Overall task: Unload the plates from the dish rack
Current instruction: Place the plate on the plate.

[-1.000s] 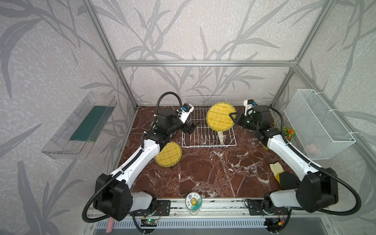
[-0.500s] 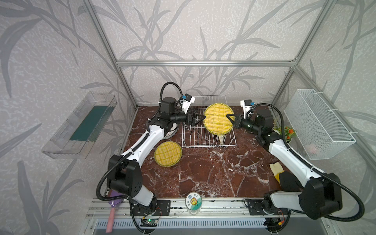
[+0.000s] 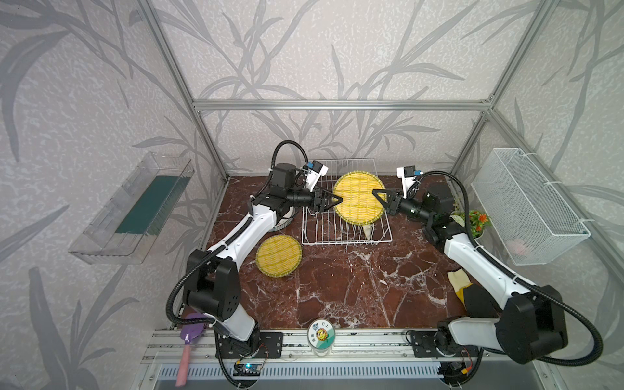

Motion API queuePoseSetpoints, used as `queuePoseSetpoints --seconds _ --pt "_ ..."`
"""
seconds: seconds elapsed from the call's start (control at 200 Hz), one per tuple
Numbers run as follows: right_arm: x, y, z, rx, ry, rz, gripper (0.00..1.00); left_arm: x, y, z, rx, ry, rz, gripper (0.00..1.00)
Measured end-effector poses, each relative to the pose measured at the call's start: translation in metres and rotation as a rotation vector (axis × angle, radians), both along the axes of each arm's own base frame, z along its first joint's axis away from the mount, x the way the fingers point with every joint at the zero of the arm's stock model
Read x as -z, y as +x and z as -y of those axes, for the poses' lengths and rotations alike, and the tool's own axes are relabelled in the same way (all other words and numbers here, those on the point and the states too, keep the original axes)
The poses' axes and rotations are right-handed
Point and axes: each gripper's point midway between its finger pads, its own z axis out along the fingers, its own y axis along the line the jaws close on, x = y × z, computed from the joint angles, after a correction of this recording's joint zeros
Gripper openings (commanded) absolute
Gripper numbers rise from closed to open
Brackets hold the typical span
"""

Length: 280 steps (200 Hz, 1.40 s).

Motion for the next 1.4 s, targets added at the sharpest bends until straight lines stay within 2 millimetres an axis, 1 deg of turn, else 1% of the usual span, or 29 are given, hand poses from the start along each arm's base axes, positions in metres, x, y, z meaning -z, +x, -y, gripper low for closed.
queuePoseSetpoints --seconds 0.04,0.105,0.215,0.25,0.31,0.415,0.815,0.98,1.04,1.11,1.17,1.28,1.335,1.4 --pt "0.0009 0.0005 -0.0012 -0.005 0.001 -0.001 0.0 0.0004 -0.0013 0.0019 0.009 0.0 0.0 0.57" --pt "0.0034 0.0021 -0.0026 -0.008 0.004 -0.007 0.0 0.0011 -0.0031 0.0029 0.018 -0.001 -0.005 0.56" --pt "0.0056 0.0023 -0.004 -0.015 0.012 -0.011 0.0 0.002 -0.0042 0.0045 0.025 -0.004 -0.012 0.45" --pt "0.006 0.0021 -0.0041 -0.016 0.015 -0.012 0.0 0.0022 -0.0036 0.0041 0.024 -0.004 -0.013 0.43" --pt "0.0057 0.002 -0.0041 -0.016 0.018 -0.012 0.0 0.0021 -0.0033 0.0042 0.022 -0.007 -0.018 0.43" --pt "0.0033 0.002 -0.0043 -0.018 0.022 -0.001 0.0 0.0008 -0.0023 0.005 0.023 -0.016 -0.021 0.34" --pt "0.0007 0.0021 -0.0035 -0.012 0.039 0.031 0.0 -0.0035 -0.0013 0.0077 0.036 -0.056 -0.046 0.35" --pt "0.0029 0.0021 -0.0025 -0.004 0.053 0.034 0.0 -0.0039 -0.0007 0.008 0.035 -0.069 -0.053 0.34" --pt "0.0035 0.0018 -0.0025 -0.005 0.055 0.032 0.0 -0.0027 -0.0006 0.0079 0.034 -0.069 -0.059 0.3" --pt "0.0029 0.0017 -0.0026 -0.006 0.056 0.034 0.0 -0.0012 0.0002 0.0082 0.035 -0.068 -0.061 0.22" --pt "0.0021 0.0011 -0.0031 -0.009 0.06 0.034 0.0 0.0005 0.0008 0.0081 0.035 -0.068 -0.067 0.19" --pt "0.0023 0.0001 -0.004 -0.015 0.063 0.031 0.0 0.0023 -0.0007 0.0082 0.047 -0.068 -0.072 0.07" --pt "0.0027 -0.0024 -0.0049 -0.032 0.07 0.024 0.04 0.0005 -0.0048 0.0082 0.074 -0.078 -0.074 0.0" --pt "0.0019 -0.0033 -0.0054 -0.038 0.074 0.026 0.14 0.0 -0.0059 0.0077 0.081 -0.082 -0.078 0.0"
